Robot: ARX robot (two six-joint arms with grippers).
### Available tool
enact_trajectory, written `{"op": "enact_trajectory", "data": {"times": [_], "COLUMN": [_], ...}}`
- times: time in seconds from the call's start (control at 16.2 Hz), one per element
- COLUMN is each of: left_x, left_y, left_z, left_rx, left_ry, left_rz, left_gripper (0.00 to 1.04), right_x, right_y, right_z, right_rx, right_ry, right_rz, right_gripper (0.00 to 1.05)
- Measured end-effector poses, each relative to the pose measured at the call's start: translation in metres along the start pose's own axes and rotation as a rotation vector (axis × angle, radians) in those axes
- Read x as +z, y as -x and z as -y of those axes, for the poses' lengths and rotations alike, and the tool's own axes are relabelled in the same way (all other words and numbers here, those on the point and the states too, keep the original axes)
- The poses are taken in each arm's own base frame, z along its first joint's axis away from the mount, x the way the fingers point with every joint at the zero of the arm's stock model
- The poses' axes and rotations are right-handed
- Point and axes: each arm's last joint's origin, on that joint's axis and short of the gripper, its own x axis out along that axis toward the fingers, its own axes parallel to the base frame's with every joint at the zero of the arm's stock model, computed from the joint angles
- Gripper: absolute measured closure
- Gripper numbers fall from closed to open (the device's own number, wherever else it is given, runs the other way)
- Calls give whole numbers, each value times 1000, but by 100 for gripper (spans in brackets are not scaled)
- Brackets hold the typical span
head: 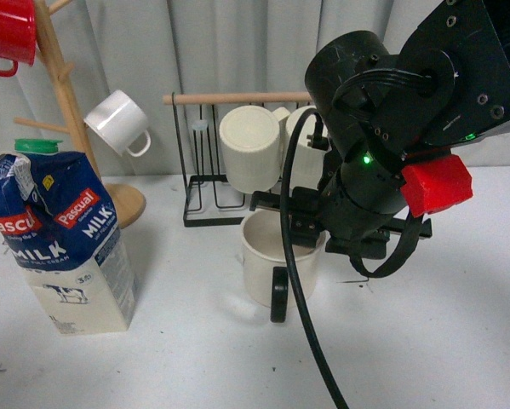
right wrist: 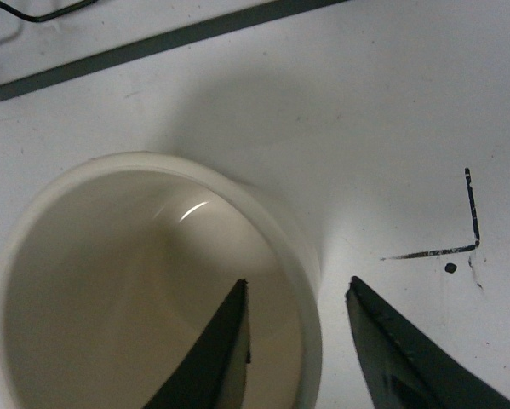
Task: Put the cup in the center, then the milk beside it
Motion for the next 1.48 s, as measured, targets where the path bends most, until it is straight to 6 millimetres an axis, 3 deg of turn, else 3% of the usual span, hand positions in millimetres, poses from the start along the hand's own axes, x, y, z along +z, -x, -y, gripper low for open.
{"op": "enact_trajectory", "data": {"times": [0.25,0.37,0.55,0.62,0.68,0.8,0.86,0.92,1.05,1.11,1.35,1.48], "left_x": [0,0,0,0,0,0,0,0,0,0,0,0], "left_y": [0,0,0,0,0,0,0,0,0,0,0,0], "left_z": [0,0,0,0,0,0,0,0,0,0,0,0], "left_rx": [0,0,0,0,-1,1,1,-2,0,0,0,0], "left_ry": [0,0,0,0,0,0,0,0,0,0,0,0], "left_rz": [0,0,0,0,0,0,0,0,0,0,0,0], "left_gripper": [7,7,7,7,7,7,7,7,7,7,7,7], "right_x": [4,10,18,12,0,-41,-55,-69,-103,-110,-139,-143], "right_y": [5,26,93,107,118,158,179,185,174,179,192,194], "right_z": [-10,-13,-11,-5,10,78,99,108,128,135,154,156], "right_rx": [65,152,343,354,236,-18,-65,-65,-75,-82,-82,-76], "right_ry": [-9,-13,-11,21,49,127,130,158,213,213,212,215], "right_rz": [24,101,321,501,737,1008,1090,1092,992,1004,1011,1014], "right_gripper": [27,6,6,10,21,46,59,70,95,103,103,103]}}
